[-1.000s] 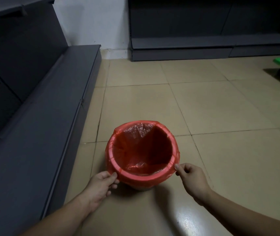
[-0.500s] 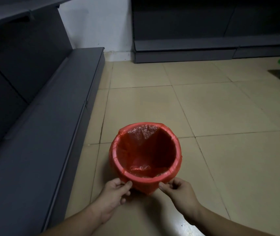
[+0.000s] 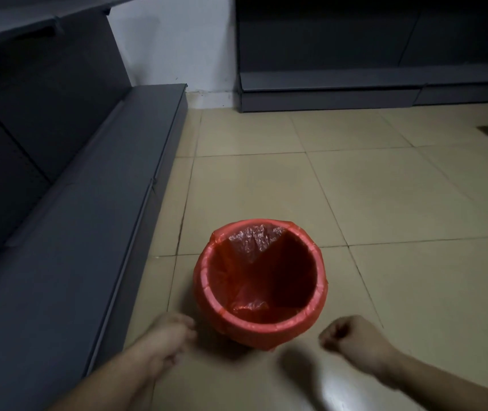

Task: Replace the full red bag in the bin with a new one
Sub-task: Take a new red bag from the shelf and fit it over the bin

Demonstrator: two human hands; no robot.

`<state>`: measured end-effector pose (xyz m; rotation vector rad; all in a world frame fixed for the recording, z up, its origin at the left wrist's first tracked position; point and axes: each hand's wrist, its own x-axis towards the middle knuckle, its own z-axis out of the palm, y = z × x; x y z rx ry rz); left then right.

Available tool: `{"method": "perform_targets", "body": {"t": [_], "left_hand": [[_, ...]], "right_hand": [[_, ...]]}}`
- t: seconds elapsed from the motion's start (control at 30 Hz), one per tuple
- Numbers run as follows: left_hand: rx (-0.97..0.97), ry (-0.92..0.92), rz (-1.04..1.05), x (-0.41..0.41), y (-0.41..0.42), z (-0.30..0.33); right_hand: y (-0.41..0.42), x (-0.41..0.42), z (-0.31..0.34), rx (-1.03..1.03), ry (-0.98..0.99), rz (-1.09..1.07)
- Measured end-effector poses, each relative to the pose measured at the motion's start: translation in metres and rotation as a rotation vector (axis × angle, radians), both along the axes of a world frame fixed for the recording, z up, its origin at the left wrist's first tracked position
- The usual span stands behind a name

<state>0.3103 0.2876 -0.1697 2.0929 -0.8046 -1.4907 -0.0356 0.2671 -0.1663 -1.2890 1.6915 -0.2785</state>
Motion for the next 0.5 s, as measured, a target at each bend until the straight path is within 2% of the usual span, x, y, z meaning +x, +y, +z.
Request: {"method": "perform_targets", "body": {"t": [0.1,0.17,0.23,0.37,0.5], "left_hand": [[-0.277,-0.164,0.163,0.018,-0.049,0.031],[-0.439,-0.171,0.134,0.011,-0.084,0.048],[-0.519,-0.220,0.048,-0.002,-0.114,0.054],[-0.542,-0.259,0.055,-0.021,-0.145,0.048],[-0.490,-0.199,0.077,-0.024,-0.148,0.035]], "right_hand": [[-0.054,-0.022,0.034,-0.230,0.175,-0.139],[-0.091,-0.010,0.056,-0.396,0.163,-0.145],[-0.126,0.014,0.070,-0.499,0.147,-0.045],[-0.183,0.054,0.063,-0.492,0.230,0.121],[-0.198,0.065,0.054,-0.395,0.273,0.119]]}}
